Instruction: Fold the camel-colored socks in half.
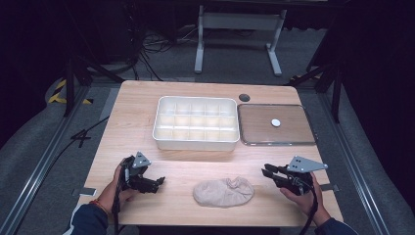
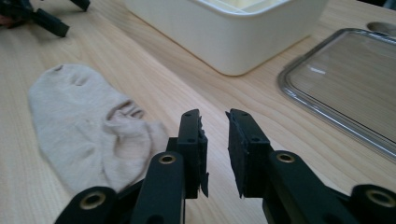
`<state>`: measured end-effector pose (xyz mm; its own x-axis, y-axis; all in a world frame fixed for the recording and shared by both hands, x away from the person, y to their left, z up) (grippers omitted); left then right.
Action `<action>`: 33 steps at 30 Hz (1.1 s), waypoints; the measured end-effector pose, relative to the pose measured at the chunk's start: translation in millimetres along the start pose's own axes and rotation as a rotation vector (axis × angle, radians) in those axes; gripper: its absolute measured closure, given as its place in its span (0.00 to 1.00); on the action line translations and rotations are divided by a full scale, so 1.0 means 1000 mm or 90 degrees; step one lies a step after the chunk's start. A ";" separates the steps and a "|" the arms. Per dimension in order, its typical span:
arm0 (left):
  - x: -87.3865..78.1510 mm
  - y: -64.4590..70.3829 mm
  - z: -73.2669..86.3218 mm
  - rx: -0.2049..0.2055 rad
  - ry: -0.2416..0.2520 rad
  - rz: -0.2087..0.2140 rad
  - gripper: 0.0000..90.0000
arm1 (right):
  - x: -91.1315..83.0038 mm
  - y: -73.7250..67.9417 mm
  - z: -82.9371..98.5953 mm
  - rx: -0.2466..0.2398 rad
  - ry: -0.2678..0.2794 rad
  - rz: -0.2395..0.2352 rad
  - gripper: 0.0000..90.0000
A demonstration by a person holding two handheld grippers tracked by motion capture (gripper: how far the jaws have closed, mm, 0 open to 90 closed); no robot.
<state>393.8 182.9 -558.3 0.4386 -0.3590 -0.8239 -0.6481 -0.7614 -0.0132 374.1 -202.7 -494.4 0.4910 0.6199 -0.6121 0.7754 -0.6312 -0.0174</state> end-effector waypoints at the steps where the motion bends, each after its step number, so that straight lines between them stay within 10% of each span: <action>1: 0.000 0.000 0.000 0.000 -0.002 0.001 0.00 | 0.001 -0.002 -0.001 -0.008 -0.002 -0.003 0.85; 10: -0.002 0.006 0.002 -0.009 -0.006 0.007 0.03 | 0.015 -0.041 -0.013 -0.048 -0.011 -0.044 0.94; 20: -0.006 0.020 0.000 0.032 -0.006 0.032 0.16 | 0.064 -0.116 -0.020 -0.142 -0.068 -0.130 0.98; 33: -0.006 0.055 -0.018 0.039 0.014 0.108 0.33 | 0.094 -0.131 -0.007 -0.151 -0.117 -0.150 1.00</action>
<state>367.1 132.9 -544.0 0.3327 -0.4924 -0.8043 -0.7502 -0.6550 0.0906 322.0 -58.4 -544.0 0.2251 0.6274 -0.7454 0.9395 -0.3426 -0.0048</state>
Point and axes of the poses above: each handheld gripper's, and its own axes: x roughly forward along the jaws, z roughly out of its underside, y roughly to its right, the point moved 10 cm from there along x, roughly forward along the jaws, and after that the axes turned 7 degrees about -y, right-handed, at the moved point
